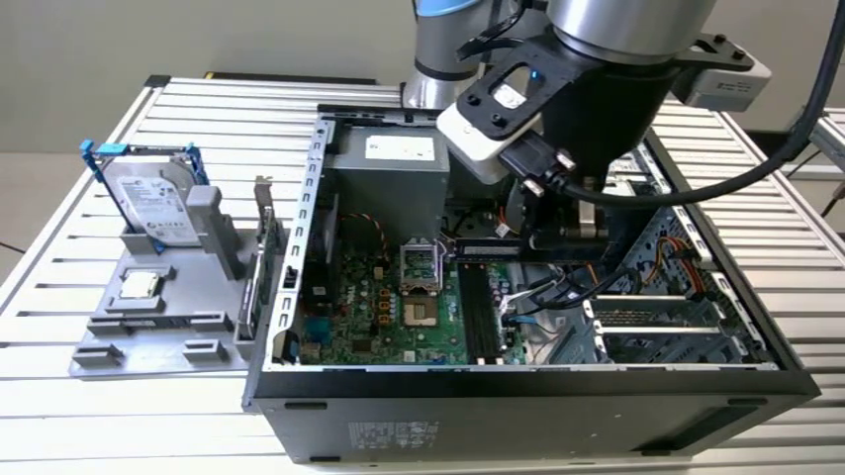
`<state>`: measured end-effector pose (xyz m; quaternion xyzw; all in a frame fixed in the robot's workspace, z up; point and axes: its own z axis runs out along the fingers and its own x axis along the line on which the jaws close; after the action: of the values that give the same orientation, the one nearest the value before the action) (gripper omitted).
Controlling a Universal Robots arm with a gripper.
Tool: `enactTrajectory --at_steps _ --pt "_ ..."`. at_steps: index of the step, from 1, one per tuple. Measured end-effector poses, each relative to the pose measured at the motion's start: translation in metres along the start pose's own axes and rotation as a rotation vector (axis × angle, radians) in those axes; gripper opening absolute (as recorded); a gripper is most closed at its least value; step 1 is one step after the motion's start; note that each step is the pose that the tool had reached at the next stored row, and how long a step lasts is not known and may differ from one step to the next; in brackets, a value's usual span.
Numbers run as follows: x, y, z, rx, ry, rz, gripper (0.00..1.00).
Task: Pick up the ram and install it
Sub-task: 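Pick up the ram and move it above insertion slot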
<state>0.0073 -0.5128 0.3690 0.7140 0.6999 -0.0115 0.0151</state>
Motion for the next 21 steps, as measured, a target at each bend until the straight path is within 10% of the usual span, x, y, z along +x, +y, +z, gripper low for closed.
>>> enactTrajectory --at_steps 8,21 --pt "0.0004 0.0158 0.0006 0.0001 0.0002 0.005 0.00" --pt "0.0003 0.0161 0.0007 0.0001 -0.0037 0.006 0.00"
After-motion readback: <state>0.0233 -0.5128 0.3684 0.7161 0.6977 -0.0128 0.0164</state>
